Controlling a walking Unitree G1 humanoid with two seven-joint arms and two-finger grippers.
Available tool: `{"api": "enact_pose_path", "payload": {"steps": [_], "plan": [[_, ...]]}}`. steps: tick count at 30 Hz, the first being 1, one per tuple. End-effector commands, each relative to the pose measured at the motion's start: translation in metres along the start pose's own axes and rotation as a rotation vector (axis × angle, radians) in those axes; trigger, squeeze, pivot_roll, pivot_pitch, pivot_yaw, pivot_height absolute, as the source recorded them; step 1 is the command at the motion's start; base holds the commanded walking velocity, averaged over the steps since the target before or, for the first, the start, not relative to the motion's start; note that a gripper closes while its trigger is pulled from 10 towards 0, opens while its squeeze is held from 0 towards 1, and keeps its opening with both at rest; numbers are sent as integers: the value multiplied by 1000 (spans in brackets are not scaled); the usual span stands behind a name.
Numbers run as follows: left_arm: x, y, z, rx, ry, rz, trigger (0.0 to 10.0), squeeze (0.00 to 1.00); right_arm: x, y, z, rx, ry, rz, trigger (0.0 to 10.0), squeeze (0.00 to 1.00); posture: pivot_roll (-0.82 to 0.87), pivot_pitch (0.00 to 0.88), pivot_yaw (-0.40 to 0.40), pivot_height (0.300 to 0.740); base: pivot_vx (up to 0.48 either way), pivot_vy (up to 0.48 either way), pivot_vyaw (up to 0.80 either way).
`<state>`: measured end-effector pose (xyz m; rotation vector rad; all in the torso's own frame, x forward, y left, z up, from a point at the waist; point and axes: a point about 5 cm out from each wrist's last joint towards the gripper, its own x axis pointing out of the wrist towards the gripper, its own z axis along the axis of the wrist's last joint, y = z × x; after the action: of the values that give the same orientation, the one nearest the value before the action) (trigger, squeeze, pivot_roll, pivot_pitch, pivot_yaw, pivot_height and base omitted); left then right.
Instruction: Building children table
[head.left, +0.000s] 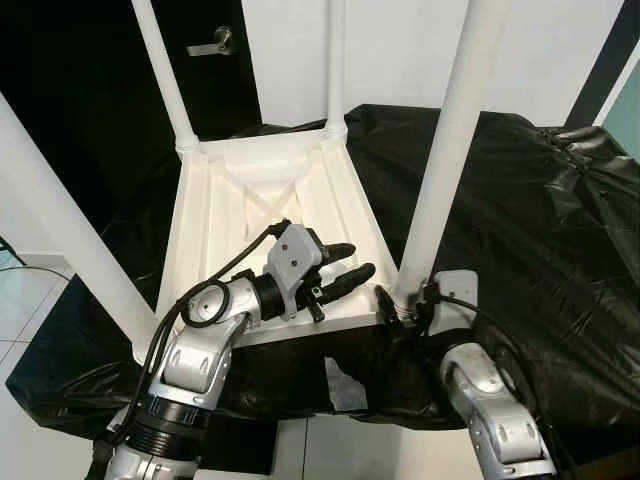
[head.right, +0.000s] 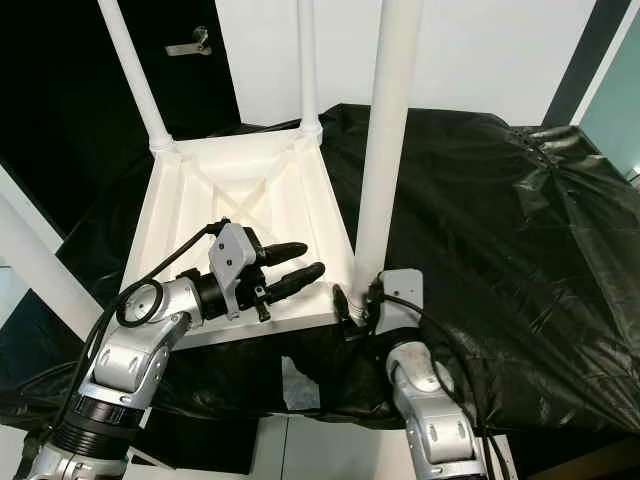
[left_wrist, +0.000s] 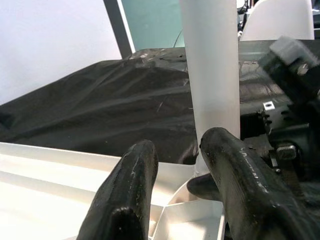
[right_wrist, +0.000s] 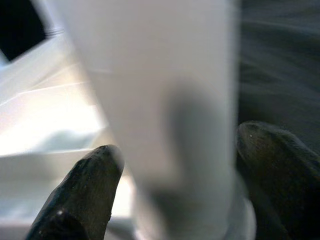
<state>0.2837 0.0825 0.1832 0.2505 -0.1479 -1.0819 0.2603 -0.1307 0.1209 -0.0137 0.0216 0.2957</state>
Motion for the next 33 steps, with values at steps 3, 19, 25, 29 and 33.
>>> {"api": "enact_pose_path", "payload": {"steps": [3,19,25,29,33], "plan": [[1,6,-1,4,-7,34,10000,0,-2,-4,9,-20,-33,188,10000,1000,-56,0,40,740,0,0,0],[3,8,2,-3,-20,38,10000,0,12,-42,12,-173,66,504,10000,0,-48,0,52,740,0,0,0],[5,8,5,-11,-30,44,10000,0,29,-52,19,-270,121,607,10000,0,-41,0,49,740,0,0,0],[5,8,5,-11,-28,43,10000,0,35,-52,22,-306,121,639,10000,0,-39,0,49,740,0,0,0],[5,7,4,-12,-25,48,10000,0,43,-48,26,-314,133,717,10000,0,-36,0,43,740,0,0,0]]}}
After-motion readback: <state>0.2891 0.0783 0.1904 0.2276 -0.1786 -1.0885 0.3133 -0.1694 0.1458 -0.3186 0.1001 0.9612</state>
